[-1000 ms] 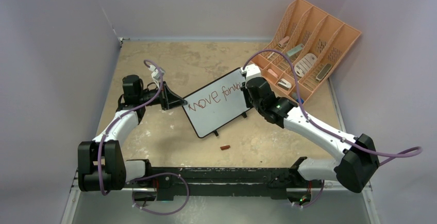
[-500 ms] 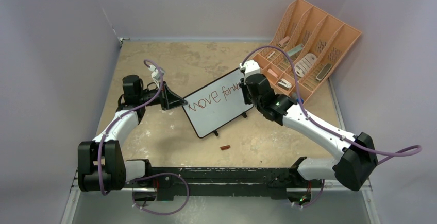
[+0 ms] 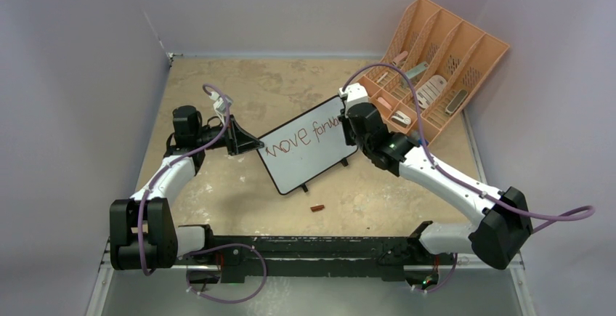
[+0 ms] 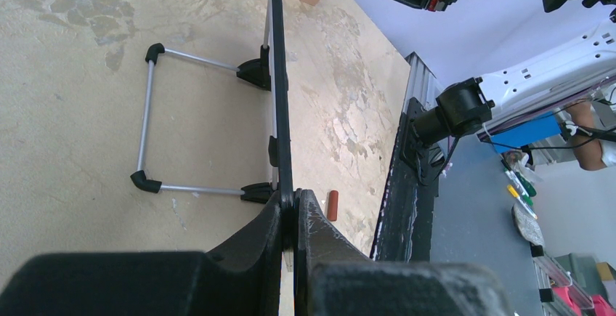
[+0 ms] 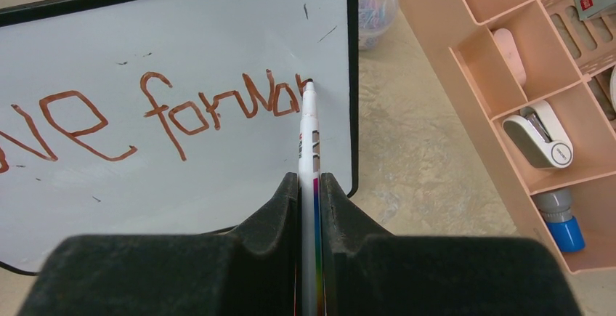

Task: Write a sentence on the whiteboard

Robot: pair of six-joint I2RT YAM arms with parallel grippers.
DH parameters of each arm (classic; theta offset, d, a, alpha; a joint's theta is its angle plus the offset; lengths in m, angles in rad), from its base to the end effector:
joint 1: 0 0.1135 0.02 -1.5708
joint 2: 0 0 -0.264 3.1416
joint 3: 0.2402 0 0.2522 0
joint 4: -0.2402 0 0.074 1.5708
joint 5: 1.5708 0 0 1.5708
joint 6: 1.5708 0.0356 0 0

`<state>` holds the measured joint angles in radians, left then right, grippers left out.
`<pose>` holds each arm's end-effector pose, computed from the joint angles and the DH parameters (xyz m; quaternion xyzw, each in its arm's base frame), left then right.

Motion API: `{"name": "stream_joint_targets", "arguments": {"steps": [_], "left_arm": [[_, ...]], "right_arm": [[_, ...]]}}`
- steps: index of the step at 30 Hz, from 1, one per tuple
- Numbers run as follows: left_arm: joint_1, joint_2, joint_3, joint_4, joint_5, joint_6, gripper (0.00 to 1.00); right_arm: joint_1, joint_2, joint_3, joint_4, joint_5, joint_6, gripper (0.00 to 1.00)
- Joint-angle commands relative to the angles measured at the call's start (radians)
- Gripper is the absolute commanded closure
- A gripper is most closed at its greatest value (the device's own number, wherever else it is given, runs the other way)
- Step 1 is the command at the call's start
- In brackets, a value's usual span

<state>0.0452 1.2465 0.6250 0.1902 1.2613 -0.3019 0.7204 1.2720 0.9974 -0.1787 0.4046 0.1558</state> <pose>0.2483 -0.0227 0.2344 0.1959 0.7248 -0.5482 0.3685 0.2274 0.1810 0.3104 -0.1291 0.8274 0.0660 0.5425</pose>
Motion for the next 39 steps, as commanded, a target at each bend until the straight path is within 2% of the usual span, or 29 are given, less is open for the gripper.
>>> {"name": "stream_joint_targets", "arguments": {"steps": [1,19,39], "left_arm": [[-0.004,0.011,0.026,-0.015,-0.003,0.053,1.00],[-0.005,0.011,0.028,-0.020,-0.012,0.057,1.00],[-0.004,0.011,0.028,-0.018,-0.007,0.057,1.00]], "right_arm": [[-0.008,0.002,0.037,0.045,0.023,-0.011,1.00],[-0.016,-0.071,-0.013,0.005,0.014,-0.003,1.00],[-0.027,-0.031,-0.012,0.012,-0.005,-0.005,1.00]]}}
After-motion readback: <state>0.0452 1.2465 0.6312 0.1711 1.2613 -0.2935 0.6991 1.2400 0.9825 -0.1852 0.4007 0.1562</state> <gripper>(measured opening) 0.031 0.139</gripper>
